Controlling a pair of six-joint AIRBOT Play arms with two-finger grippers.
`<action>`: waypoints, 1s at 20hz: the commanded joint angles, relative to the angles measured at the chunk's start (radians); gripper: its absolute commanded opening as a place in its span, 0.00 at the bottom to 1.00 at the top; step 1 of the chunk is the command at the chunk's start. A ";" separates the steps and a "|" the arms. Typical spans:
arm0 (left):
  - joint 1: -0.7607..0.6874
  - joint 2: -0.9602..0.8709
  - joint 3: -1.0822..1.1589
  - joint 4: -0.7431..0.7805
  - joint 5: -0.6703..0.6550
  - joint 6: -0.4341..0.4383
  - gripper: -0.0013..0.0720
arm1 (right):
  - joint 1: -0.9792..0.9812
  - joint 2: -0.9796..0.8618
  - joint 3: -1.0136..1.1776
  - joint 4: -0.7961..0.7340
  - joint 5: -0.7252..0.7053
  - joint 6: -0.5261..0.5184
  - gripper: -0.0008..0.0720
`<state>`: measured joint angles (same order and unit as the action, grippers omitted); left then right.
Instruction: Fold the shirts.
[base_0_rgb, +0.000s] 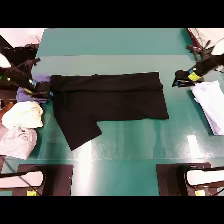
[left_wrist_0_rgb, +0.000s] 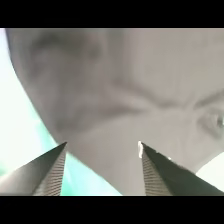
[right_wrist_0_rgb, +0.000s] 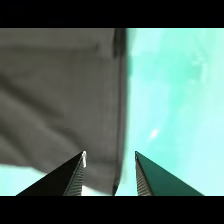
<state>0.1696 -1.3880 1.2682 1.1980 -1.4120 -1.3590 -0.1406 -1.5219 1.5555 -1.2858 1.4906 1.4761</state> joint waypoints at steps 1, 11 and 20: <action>0.000 0.199 -0.321 -0.005 0.111 -0.060 0.76 | -0.059 0.122 -0.161 0.146 -0.060 -0.079 0.51; 0.000 0.374 -0.774 -0.238 0.309 -0.075 0.76 | -0.073 0.210 -0.332 0.196 -0.110 -0.116 0.51; 0.000 0.372 -0.776 -0.277 0.357 -0.074 0.07 | -0.074 0.210 -0.332 0.212 -0.064 -0.155 0.51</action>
<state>0.1696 -1.0176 0.4961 0.9470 -1.0618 -1.4342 -0.2134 -1.3125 1.2243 -1.0718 1.4048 1.3426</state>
